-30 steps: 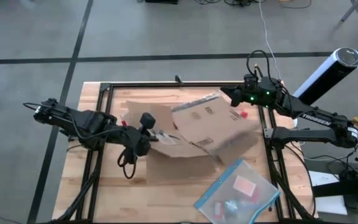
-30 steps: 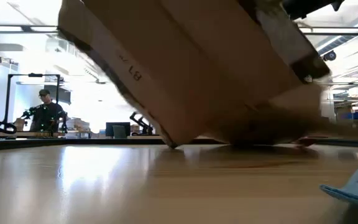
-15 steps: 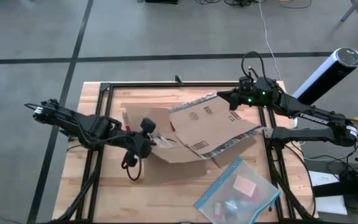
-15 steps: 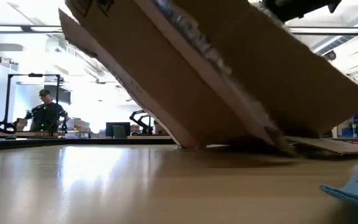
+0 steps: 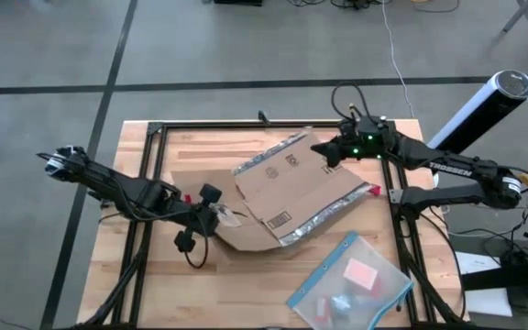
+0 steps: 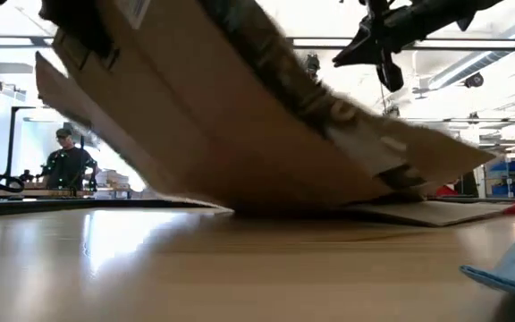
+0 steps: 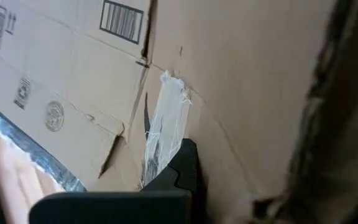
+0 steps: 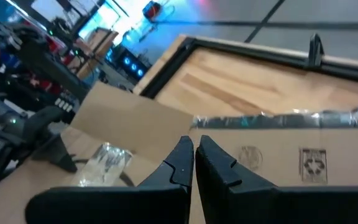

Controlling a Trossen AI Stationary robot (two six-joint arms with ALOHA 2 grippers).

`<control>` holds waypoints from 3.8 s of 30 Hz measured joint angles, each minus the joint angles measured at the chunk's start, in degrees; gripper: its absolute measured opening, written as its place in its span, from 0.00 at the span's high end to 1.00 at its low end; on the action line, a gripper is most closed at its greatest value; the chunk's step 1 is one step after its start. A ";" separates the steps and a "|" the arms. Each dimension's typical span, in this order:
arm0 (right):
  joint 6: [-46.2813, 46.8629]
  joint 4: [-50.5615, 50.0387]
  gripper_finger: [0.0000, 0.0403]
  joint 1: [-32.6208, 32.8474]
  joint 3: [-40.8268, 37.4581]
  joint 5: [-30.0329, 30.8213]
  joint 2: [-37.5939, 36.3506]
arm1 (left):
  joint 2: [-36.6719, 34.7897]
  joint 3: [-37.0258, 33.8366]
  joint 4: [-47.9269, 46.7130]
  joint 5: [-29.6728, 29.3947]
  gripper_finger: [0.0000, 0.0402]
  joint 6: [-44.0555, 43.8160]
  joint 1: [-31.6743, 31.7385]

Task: Unpack boxes
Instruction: Break down the box using the red cutter, then return to Home Position

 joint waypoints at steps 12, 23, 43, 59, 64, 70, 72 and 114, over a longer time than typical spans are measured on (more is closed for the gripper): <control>-1.64 0.40 1.00 1.53 0.00 -3.02 7.65 | -1.11 -5.93 2.57 10.11 0.78 -7.12 0.04; -3.34 0.94 1.00 1.50 0.00 -3.00 7.82 | -1.07 -5.96 -1.80 20.96 0.31 -9.72 0.04; -3.62 -0.52 1.00 1.51 0.00 -4.09 8.13 | -1.02 -5.96 -7.26 31.70 0.17 -6.84 0.04; -8.63 -1.58 1.00 7.06 0.04 -6.46 29.93 | -1.00 -5.96 -6.73 31.13 0.19 -7.42 0.04; -8.64 -1.43 1.00 7.53 0.02 -6.58 35.51 | -1.00 -5.96 -6.84 31.88 0.19 -8.52 0.04; -8.04 -1.25 1.00 7.51 0.02 -6.58 38.75 | -1.00 -5.93 -8.94 37.41 0.20 -10.63 0.04; -8.08 -1.10 1.00 7.51 0.07 -6.60 39.41 | -1.00 -5.82 -10.50 39.02 0.20 -11.13 0.04; -10.82 10.28 1.00 6.85 -0.05 -4.33 32.83 | -4.91 -32.65 46.38 -7.63 0.23 -39.16 2.36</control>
